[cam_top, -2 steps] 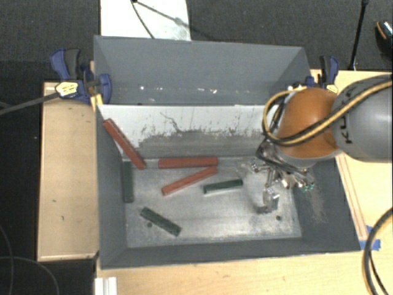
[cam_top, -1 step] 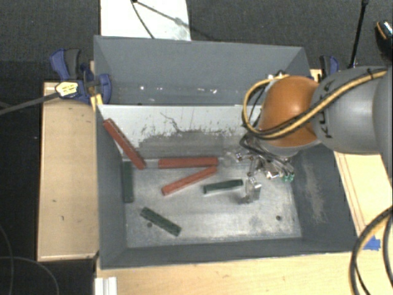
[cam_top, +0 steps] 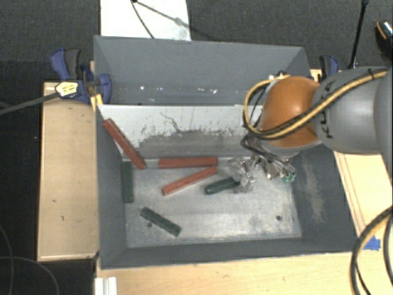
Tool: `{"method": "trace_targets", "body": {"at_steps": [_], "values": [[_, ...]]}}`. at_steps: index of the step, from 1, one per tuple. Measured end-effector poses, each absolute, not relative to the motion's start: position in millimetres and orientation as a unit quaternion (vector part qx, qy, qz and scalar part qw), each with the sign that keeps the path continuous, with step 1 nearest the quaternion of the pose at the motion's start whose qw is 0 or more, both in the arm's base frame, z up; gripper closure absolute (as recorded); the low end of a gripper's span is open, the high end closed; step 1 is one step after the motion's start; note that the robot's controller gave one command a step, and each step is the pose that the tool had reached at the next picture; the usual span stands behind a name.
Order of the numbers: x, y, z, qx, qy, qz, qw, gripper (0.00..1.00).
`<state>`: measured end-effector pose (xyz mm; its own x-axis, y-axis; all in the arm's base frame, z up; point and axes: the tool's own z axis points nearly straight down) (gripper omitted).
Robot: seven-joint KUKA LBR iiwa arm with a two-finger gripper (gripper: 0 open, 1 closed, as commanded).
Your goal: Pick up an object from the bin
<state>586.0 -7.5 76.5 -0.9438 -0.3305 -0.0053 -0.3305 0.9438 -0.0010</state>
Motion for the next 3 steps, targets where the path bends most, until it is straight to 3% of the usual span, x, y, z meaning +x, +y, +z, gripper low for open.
{"method": "trace_targets", "body": {"at_steps": [1, 2, 3], "values": [[558.9, 7.1, 188.0, -0.183, 0.983, -0.001, 0.006, 1.00], [582.2, 89.0, 233.7, -0.375, 0.927, 0.000, 0.004, 1.00], [587.7, 70.5, 231.1, -0.479, 0.878, -0.001, 0.004, 1.00]]}}
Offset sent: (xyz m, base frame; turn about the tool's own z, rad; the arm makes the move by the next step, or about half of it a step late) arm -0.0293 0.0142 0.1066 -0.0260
